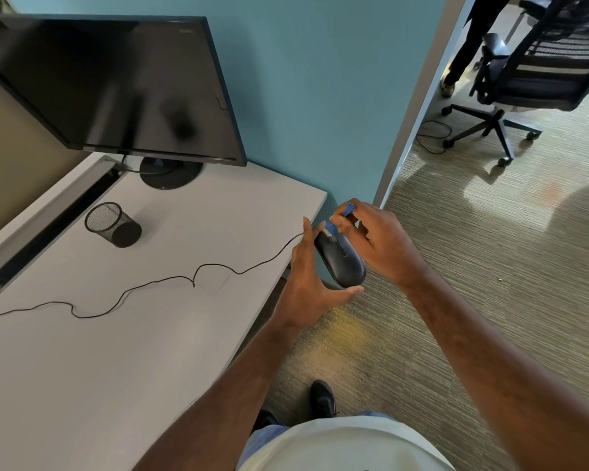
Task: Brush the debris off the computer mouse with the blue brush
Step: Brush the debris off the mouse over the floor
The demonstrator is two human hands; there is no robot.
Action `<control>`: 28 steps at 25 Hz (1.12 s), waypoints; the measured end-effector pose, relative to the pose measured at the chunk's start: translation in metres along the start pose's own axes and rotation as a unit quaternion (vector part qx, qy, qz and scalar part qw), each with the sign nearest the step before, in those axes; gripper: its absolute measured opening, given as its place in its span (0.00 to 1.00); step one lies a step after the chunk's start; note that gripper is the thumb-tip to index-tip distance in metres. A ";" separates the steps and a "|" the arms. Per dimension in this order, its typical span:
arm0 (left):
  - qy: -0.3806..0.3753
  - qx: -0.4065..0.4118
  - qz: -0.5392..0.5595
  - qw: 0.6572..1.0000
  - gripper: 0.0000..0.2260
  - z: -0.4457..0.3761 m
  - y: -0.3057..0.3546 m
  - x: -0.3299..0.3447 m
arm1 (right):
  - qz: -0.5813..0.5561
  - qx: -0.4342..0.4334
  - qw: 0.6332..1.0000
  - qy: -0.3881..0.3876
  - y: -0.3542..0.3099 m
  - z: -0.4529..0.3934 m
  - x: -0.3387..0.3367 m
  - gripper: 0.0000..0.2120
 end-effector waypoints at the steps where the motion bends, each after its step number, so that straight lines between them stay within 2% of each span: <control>1: -0.001 -0.004 0.003 1.000 0.65 0.000 0.000 0.000 | 0.001 0.001 1.000 -0.006 0.001 0.000 0.001 0.08; 4: -0.002 -0.009 0.015 1.000 0.64 0.001 0.000 -0.002 | 0.015 0.004 1.000 -0.019 0.005 0.000 0.004 0.09; 9: -0.003 -0.007 0.020 1.000 0.65 -0.002 0.002 -0.001 | -0.054 0.026 0.998 0.025 0.007 0.007 -0.001 0.09; 14: -0.018 -0.019 0.015 1.000 0.66 -0.002 0.000 0.001 | -0.010 0.043 0.999 -0.004 0.011 0.005 0.005 0.12; 21: -0.019 -0.016 0.018 1.000 0.65 -0.004 0.000 0.000 | -0.064 0.037 0.996 0.054 0.004 0.011 -0.002 0.07; 25: -0.017 -0.015 0.013 1.000 0.65 -0.002 0.001 0.001 | -0.033 0.038 0.998 0.032 0.010 0.008 0.001 0.12; 28: -0.015 -0.010 0.013 1.000 0.64 -0.002 0.002 0.001 | -0.026 0.023 0.998 0.053 0.008 0.008 -0.003 0.10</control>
Point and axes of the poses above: each hand's wrist, its own z-axis away from the middle knuckle, its own x-axis out of the palm, y = z × x, the point moved 6 cm from there along -z, towards the middle knuckle, and after that the axes turned 6 degrees about -x, right-handed, at the moved point
